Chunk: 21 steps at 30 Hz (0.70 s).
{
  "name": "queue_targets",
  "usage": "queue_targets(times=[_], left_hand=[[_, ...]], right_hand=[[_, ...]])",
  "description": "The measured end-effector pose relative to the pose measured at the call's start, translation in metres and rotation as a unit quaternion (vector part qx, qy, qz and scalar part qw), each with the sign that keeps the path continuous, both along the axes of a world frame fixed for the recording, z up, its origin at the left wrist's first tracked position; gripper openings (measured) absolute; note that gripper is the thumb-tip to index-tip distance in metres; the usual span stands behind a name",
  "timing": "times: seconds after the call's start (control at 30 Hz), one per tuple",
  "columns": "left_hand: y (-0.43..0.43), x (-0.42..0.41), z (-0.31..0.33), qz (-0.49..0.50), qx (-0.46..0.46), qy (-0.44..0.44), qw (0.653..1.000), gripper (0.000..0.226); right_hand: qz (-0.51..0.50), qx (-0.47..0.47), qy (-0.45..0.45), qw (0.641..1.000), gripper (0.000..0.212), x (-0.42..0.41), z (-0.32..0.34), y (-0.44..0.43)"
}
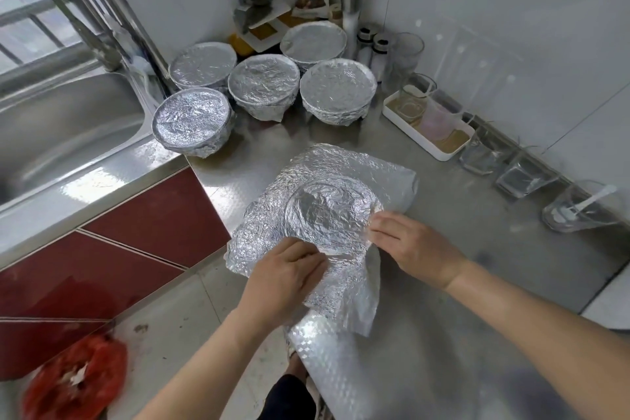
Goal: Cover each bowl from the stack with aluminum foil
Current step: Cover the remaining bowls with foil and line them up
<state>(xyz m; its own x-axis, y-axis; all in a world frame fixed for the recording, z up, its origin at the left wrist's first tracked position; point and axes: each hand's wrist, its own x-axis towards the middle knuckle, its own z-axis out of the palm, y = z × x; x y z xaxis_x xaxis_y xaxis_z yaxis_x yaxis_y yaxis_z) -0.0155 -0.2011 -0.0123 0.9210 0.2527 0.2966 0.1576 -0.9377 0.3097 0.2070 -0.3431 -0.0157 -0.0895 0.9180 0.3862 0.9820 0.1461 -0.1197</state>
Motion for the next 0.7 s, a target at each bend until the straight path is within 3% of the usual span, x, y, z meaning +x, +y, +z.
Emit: queue_targets(times=[0.1,0.2,0.33,0.7], left_hand=[[-0.003,0.002,0.004,0.009,0.0,-0.014,1.0,0.027],[-0.011,0.008,0.003,-0.013,-0.027,-0.015,0.999,0.026],[-0.015,0.009,-0.009,-0.02,-0.047,0.006,0.999,0.03],[-0.003,0.009,-0.017,-0.033,-0.015,-0.014,0.999,0.034]], right_hand=[[-0.016,-0.013,0.039,0.999,0.023,-0.002,0.008,-0.001],[-0.032,-0.025,0.147,0.988,0.014,-0.02,0.01,-0.005],[-0.055,-0.056,0.233,0.969,0.017,-0.035,0.001,-0.005],[-0.004,-0.049,0.194,0.98,0.024,-0.022,0.0,-0.002]])
